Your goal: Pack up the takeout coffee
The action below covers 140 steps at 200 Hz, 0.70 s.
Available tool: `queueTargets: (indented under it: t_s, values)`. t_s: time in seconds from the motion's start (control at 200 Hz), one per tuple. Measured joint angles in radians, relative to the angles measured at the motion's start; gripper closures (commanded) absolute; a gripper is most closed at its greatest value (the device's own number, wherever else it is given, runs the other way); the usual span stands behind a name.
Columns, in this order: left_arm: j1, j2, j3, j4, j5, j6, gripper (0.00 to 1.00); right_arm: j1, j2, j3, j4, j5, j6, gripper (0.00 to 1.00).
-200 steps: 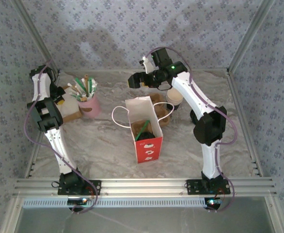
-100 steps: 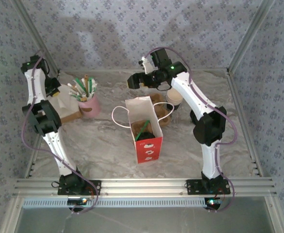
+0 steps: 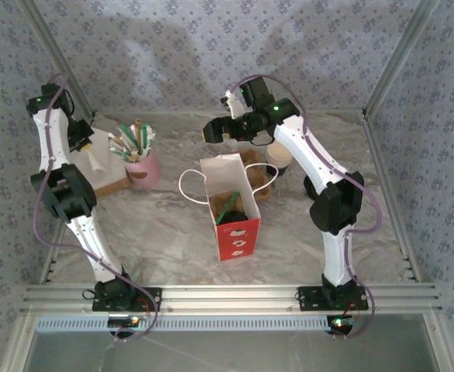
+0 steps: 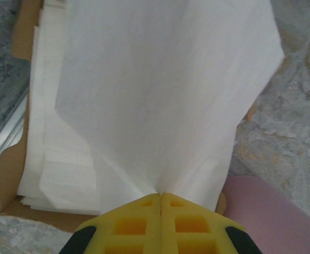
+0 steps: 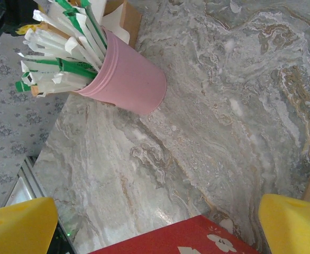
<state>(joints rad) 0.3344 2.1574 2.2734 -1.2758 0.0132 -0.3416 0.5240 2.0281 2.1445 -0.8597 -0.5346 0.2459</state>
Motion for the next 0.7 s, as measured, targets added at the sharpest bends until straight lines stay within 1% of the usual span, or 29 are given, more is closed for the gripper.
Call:
queueTargets:
  t_s: [0.21,0.385,0.495,0.6,0.7]
  values:
    - [0.0,-0.122,0.056,-0.008,0.001,0.0,1.0,0.0,-0.077,-0.035,0.008,0.0,0.001,0.0]
    - [0.0,-0.228,0.09,-0.021,0.017,-0.001,1.0,0.0,-0.155,-0.071,0.038,0.002,0.008,0.05]
    - [0.0,-0.277,0.13,-0.047,0.054,-0.007,1.0,0.0,-0.211,-0.104,0.064,0.003,0.012,0.07]
    - [-0.003,-0.309,0.187,-0.076,0.113,-0.01,1.0,0.0,-0.269,-0.146,0.092,-0.004,0.018,0.11]
    - [-0.01,-0.364,0.185,-0.079,0.174,-0.018,1.0,0.002,-0.323,-0.188,0.12,-0.011,0.019,0.12]
